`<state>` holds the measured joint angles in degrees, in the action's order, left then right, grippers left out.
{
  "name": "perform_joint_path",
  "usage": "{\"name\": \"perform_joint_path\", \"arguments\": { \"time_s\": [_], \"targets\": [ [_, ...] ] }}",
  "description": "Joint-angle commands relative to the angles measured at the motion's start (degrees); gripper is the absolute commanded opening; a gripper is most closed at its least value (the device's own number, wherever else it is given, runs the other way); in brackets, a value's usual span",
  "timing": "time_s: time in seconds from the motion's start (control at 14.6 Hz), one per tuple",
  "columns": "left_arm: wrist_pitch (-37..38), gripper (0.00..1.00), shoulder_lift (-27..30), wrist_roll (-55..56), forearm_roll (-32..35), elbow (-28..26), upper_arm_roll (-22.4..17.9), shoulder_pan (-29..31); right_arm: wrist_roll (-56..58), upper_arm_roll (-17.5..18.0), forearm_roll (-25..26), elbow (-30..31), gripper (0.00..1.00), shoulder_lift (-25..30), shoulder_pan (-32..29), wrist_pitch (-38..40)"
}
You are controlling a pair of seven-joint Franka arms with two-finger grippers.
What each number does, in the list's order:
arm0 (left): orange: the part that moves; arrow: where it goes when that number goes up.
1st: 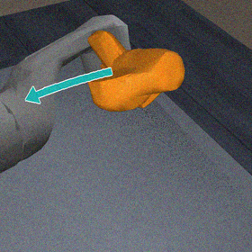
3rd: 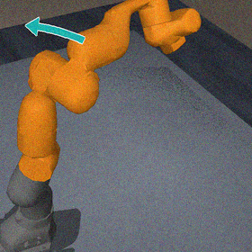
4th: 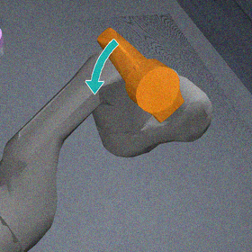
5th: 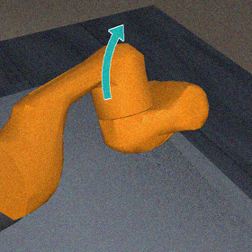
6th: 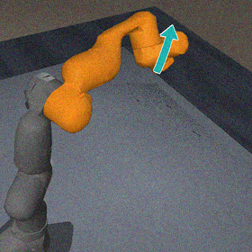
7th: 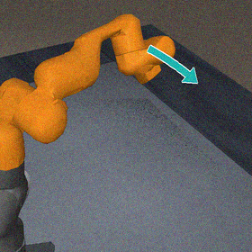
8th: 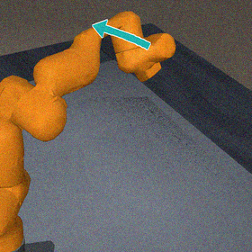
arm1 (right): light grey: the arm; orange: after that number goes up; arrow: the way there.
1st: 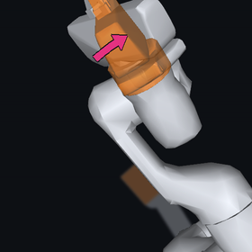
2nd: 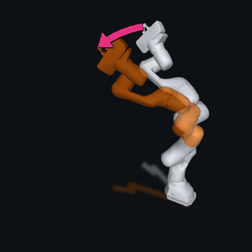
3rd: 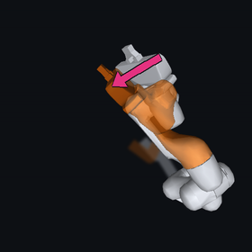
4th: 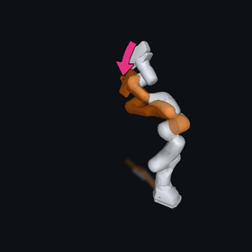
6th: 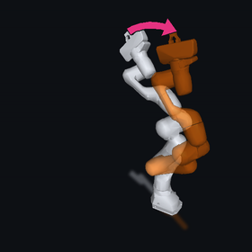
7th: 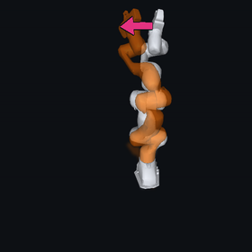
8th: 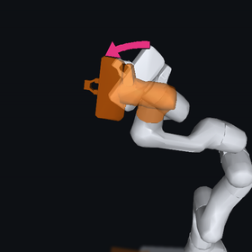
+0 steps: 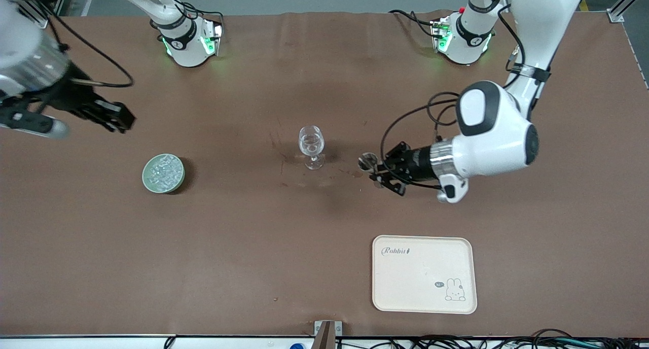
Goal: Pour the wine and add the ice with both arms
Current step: 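Move the jigger toward the white tray while the right gripper carries ice, then lower the ice cube into the glass while the left gripper lowers the jigger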
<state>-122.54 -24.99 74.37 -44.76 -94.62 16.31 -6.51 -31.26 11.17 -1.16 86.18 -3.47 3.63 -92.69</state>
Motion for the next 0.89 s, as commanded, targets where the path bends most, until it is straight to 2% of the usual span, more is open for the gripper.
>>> {"name": "perform_joint_path", "arguments": {
  "time_s": [0.0,0.21,0.27,0.41,0.62,0.82],
  "targets": [
    [4.6,0.00,-8.0,-0.8,-2.0,10.4,-4.7,-1.0,-8.2,4.1,-0.9,-0.7,0.01,-2.3,0.9,-2.0],
    [6.2,0.00,-14.8,-0.9,-5.9,18.0,-9.2,-1.0,-16.6,9.8,-0.4,-0.7,0.01,-5.5,1.5,-6.0],
    [6.2,0.00,-16.0,-1.2,-7.6,19.2,-11.3,-1.5,-19.4,11.4,-0.2,-0.6,0.01,-6.8,2.0,-7.6],
    [5.7,0.00,-18.3,-4.0,-10.8,20.5,-12.9,-1.7,-23.7,14.3,0.8,-0.5,0.01,-9.4,3.3,-10.9],
    [3.6,0.00,-22.3,-5.5,-16.7,22.4,-15.4,-2.7,-31.5,16.9,5.3,-0.5,0.01,-13.7,7.2,-13.5],
    [-0.1,0.01,-26.0,-6.4,-20.4,23.6,-16.1,-2.5,-36.9,16.9,8.5,-0.1,0.01,-17.2,11.7,-15.0]
  ]
}}
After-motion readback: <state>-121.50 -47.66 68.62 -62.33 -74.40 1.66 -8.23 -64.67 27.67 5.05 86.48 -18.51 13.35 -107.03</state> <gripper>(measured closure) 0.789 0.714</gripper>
